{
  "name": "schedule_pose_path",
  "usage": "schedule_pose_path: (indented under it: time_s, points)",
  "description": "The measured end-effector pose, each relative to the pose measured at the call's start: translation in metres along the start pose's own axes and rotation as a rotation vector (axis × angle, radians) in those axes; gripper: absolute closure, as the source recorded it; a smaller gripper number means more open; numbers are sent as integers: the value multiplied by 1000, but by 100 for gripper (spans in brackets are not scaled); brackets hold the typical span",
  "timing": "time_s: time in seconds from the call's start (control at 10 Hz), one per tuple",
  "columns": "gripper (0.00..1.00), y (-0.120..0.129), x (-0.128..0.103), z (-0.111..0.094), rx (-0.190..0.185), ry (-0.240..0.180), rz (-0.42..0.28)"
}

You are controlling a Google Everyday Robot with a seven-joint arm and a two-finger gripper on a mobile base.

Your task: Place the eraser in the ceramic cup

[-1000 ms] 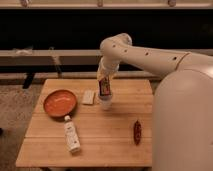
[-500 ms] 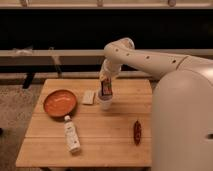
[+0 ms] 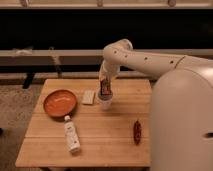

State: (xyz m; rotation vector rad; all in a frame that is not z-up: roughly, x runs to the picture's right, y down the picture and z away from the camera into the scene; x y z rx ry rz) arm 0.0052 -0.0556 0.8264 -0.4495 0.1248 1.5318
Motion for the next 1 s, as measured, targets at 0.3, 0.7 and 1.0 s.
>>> schedule_pose_path:
  time_s: [0.3,0.7,1.0]
  points:
    - [20,-3,5,-5,10,-6,-7]
    - [20,-2,4,-6,10,-9,-14]
    - [20,-1,5,-6,9,-8,-14]
